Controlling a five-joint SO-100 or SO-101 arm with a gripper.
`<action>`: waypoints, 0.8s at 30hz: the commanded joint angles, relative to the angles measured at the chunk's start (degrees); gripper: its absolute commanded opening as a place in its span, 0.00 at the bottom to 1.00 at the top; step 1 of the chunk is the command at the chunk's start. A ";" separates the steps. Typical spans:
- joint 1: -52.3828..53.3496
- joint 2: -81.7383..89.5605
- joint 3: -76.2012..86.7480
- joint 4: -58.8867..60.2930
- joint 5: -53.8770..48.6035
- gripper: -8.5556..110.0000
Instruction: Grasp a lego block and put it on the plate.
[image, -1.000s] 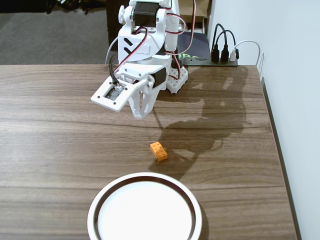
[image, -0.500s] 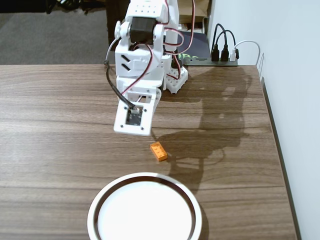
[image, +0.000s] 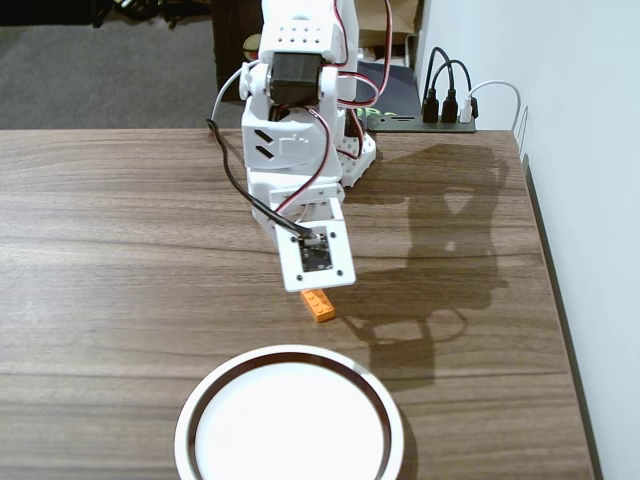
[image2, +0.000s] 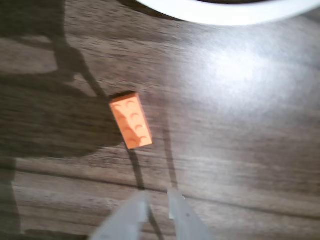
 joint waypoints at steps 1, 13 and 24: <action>-1.23 -0.44 -3.16 0.18 -0.53 0.21; -1.32 -2.20 4.92 -10.02 -1.14 0.26; 0.00 -5.80 8.35 -18.28 -1.32 0.26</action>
